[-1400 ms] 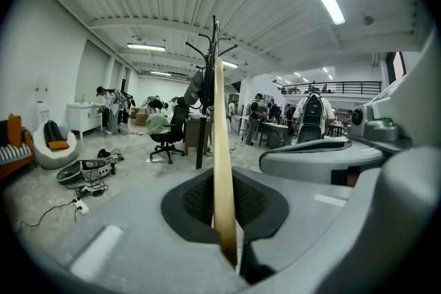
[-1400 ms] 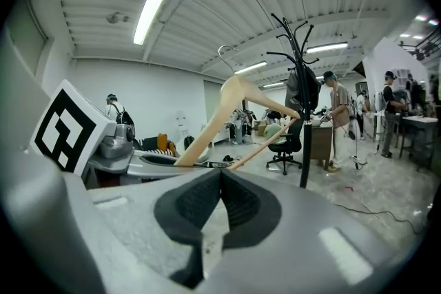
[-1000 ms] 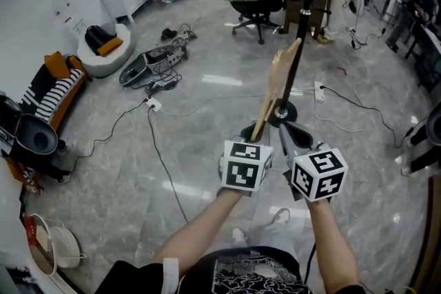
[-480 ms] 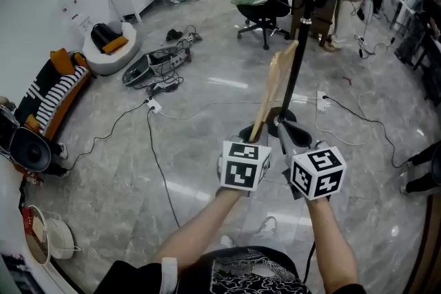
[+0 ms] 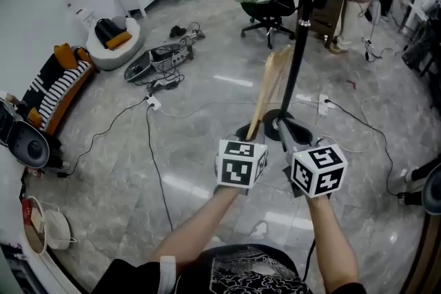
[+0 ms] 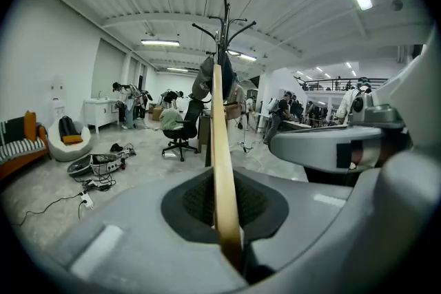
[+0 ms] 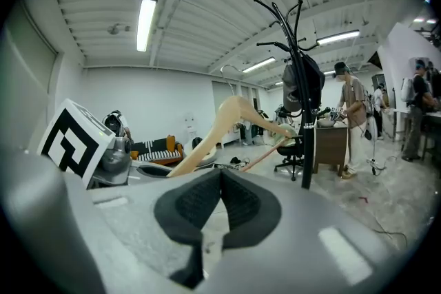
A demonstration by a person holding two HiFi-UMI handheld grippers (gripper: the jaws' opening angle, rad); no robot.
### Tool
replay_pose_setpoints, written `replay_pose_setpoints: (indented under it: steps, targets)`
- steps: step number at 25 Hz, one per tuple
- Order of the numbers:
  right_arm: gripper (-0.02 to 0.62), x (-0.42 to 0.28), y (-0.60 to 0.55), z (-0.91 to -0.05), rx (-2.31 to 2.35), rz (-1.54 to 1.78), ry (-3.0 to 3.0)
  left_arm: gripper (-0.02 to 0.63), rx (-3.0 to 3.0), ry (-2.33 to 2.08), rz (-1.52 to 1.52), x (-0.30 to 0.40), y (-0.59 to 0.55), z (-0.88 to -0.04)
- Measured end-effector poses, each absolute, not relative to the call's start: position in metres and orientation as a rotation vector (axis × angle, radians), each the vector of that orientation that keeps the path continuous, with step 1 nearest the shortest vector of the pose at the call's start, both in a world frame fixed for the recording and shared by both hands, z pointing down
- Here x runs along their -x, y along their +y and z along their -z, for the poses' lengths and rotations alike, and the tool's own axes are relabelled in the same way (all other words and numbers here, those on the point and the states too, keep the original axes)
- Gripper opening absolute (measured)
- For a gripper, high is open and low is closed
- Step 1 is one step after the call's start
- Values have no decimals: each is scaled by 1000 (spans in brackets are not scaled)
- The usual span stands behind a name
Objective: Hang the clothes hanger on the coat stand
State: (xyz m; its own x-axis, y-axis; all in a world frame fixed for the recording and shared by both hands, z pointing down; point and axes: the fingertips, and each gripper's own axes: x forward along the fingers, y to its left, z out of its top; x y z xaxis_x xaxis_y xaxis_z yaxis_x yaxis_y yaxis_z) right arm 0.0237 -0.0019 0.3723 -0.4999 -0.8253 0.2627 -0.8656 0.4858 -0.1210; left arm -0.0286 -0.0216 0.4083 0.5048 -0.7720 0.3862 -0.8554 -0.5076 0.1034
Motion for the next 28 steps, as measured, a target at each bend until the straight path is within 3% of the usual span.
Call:
replay_pose_setpoints:
  steps: [28]
  targets:
    - [0, -68, -95, -381, -1408, -349, -2567, 12, -2445, -1412, -424, -16, -116, -413]
